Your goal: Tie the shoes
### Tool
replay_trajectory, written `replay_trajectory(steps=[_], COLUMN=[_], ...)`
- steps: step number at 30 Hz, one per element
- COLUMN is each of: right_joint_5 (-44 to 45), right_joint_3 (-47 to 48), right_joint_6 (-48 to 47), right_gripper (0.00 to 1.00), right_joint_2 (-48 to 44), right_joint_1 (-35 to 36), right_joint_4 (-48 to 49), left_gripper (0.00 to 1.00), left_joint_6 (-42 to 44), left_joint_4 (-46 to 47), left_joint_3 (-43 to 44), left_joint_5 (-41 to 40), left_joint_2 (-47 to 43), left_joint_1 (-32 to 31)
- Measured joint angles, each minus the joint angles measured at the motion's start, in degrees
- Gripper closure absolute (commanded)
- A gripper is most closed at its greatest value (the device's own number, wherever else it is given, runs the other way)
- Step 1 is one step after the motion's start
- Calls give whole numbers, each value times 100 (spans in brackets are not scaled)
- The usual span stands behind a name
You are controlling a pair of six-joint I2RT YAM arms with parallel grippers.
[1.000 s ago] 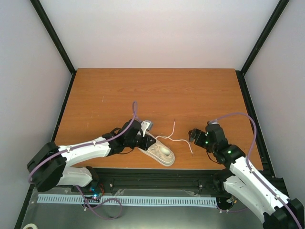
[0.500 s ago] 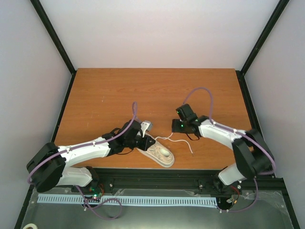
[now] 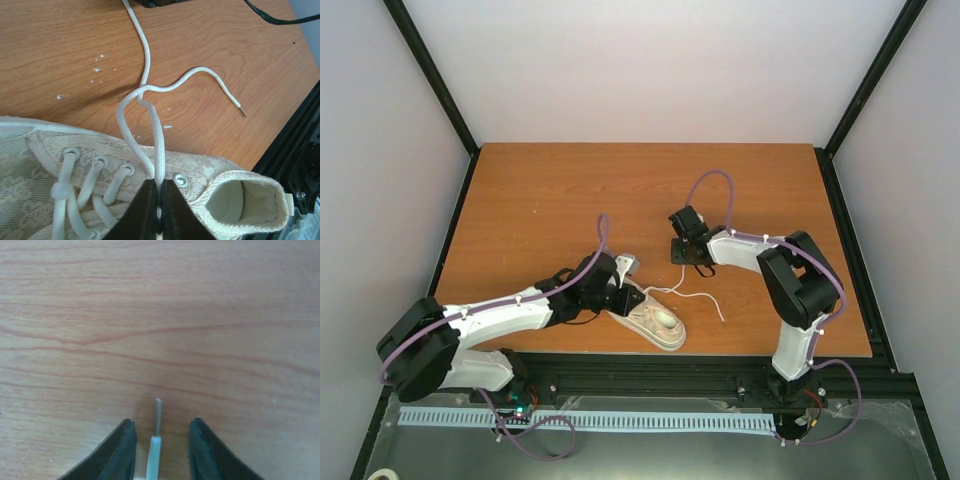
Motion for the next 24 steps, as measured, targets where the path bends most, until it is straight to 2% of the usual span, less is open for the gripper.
replay_trajectory(steps=[1, 2, 3, 4, 5, 9, 13, 19, 24], right_joint_5=[28, 68, 116, 131, 129, 179, 337, 782, 1067], right_joint_3=[52, 107, 144, 166, 164, -48, -529, -1106, -1314], right_joint_6=[-33, -2, -15, -11, -11, 37, 118, 219, 269], right_gripper=[89, 96, 97, 97, 97, 97, 97, 97, 97], right_joint_2=[52, 122, 177, 210, 219, 87, -442, -2100, -3617], right_joint_1=[0, 0, 2, 2, 4, 11, 11, 7, 4], right_joint_4=[15, 59, 114, 164, 214, 402, 203, -330, -682], left_gripper=[64, 39, 19, 7, 1, 0, 0, 0, 0], left_joint_6=[-9, -55, -83, -111, -170, -450, -750, -1141, -1285], left_joint_4=[-20, -55, -94, -125, -175, -411, -680, -857, -540], left_joint_3=[0, 0, -2, -4, -15, -195, -450, -986, -1294], left_joint_5=[-22, -66, -103, -175, -273, -570, -638, -636, -468], left_joint_2=[-4, -22, -46, -81, -140, -529, -901, -1513, -1550], left_joint_1=[0, -2, -2, -2, 0, 52, 210, 549, 656])
